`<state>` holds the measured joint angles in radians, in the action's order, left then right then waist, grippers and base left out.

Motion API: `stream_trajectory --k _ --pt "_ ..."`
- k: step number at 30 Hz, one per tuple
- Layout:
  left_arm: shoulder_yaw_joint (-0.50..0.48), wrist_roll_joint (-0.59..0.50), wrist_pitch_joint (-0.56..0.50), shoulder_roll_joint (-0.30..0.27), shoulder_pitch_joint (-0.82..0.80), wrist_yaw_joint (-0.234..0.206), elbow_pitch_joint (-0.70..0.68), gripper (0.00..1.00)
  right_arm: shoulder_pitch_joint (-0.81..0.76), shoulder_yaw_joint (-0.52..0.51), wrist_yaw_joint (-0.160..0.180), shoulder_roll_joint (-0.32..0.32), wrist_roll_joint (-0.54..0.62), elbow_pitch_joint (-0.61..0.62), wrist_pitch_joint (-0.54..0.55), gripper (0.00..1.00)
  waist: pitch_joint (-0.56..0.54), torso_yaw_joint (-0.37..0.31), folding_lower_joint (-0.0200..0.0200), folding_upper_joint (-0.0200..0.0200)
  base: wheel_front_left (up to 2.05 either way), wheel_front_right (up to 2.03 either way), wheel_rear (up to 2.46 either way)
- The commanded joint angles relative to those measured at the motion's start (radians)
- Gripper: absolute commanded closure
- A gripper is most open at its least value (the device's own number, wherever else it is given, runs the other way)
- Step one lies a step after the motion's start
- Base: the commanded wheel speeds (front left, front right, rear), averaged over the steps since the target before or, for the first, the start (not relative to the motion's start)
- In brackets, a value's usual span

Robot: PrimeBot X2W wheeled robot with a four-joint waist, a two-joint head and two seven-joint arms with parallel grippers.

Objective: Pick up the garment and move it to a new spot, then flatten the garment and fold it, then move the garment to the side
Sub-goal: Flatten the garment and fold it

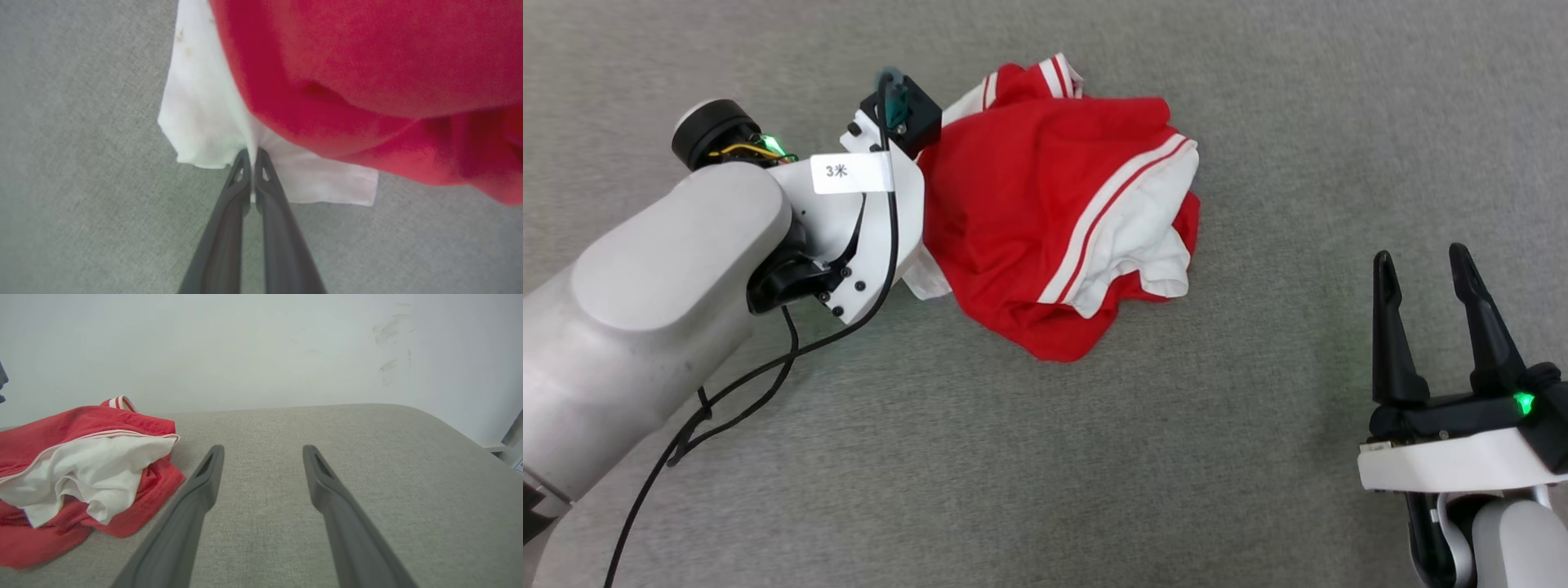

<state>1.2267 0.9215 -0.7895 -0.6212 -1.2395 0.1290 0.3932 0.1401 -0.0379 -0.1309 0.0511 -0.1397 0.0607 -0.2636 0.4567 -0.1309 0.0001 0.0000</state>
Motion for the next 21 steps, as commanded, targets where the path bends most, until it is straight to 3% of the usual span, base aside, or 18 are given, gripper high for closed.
stream_trajectory --k 1,4,9,15,21 --pt "0.008 -0.001 0.029 -0.015 0.0 0.0 -0.006 1.0 -0.014 0.001 0.0 -0.002 0.007 -0.003 -0.002 0.0 -0.038 0.031 -0.0001 0.0 0.0 0.0 0.0" --pt "0.004 0.013 0.106 -0.022 0.006 0.0 -0.037 1.0 -0.029 -0.009 0.0 -0.002 0.011 -0.009 -0.002 0.0 -0.085 0.066 -0.0001 0.0 0.0 0.0 0.0" --pt "-0.001 0.034 0.174 -0.09 0.063 -0.002 -0.086 1.0 -0.056 -0.012 0.0 -0.002 0.021 -0.013 -0.002 0.0 -0.141 0.114 -0.0001 0.0 0.0 0.0 0.0" --pt "0.009 0.071 0.208 -0.182 0.193 -0.045 -0.114 1.0 -0.072 -0.009 0.0 -0.002 0.027 -0.02 -0.002 0.0 -0.167 0.136 -0.0001 0.0 0.0 0.0 0.0" --pt "0.016 0.131 0.248 -0.208 0.34 -0.082 -0.101 1.0 -0.079 -0.008 0.0 -0.002 0.032 -0.03 -0.002 0.0 -0.182 0.13 -0.0001 0.0 0.0 0.0 0.0"
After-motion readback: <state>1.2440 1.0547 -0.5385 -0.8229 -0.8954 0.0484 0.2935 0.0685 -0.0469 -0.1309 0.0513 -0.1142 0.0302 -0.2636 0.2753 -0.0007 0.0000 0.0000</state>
